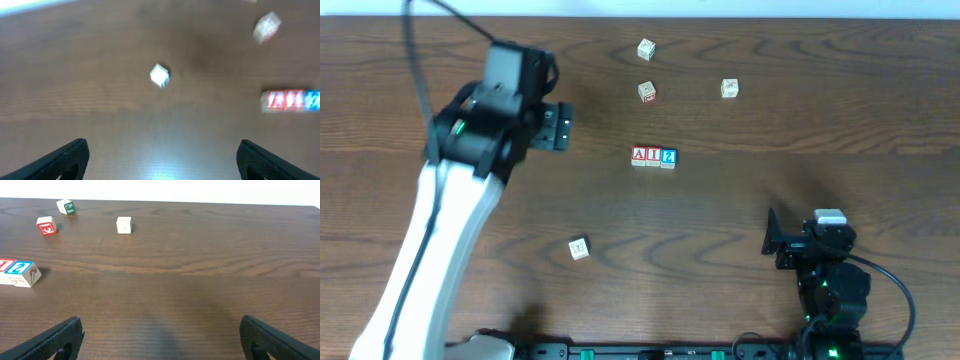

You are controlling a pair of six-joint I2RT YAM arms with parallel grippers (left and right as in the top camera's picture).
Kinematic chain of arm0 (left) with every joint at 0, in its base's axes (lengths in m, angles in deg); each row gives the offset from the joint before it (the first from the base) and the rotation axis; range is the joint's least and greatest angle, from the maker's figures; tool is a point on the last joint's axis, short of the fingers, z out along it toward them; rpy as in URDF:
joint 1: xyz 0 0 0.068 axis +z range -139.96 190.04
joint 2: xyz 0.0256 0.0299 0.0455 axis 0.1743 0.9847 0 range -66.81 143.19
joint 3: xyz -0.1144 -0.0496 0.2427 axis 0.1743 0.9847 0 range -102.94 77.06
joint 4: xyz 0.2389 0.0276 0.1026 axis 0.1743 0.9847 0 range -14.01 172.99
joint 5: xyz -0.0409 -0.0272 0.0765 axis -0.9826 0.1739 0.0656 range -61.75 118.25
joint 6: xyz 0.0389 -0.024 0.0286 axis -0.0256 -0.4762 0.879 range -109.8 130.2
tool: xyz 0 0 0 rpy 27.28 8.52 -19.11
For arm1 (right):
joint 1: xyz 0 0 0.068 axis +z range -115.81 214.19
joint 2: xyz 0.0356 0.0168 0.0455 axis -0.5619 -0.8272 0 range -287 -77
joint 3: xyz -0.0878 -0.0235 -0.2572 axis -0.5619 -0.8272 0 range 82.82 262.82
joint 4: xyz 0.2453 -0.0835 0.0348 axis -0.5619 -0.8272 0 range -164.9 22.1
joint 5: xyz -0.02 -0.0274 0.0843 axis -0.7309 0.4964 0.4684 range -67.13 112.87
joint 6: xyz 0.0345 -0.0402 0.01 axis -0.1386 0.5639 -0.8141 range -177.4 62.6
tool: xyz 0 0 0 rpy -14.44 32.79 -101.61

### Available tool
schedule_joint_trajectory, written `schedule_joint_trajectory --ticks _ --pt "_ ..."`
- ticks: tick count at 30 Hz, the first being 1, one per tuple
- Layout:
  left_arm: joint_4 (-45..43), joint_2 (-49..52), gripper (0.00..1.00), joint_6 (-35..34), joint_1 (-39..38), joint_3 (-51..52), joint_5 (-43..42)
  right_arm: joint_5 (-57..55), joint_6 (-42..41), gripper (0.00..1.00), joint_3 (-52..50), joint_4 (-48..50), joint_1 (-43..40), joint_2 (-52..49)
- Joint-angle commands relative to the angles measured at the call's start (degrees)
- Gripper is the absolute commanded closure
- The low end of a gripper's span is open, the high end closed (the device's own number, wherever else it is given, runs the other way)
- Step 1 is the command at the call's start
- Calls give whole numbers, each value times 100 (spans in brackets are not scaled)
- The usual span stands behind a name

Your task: Spell out Ai2

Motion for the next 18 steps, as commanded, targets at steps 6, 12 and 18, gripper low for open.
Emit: schedule_joint_trajectory --ticks 6,12,18 --pt "-1569 -2778 5 236 -13 2238 205 -57 -76 1 -7 -39 -52 -4" --pt "-2822 -4745 5 229 -13 4350 199 -57 -76 1 -7 -39 -52 -4" --pt "-3477 -6120 5 107 -11 5952 157 -57 -76 1 -7 -39 -52 -4"
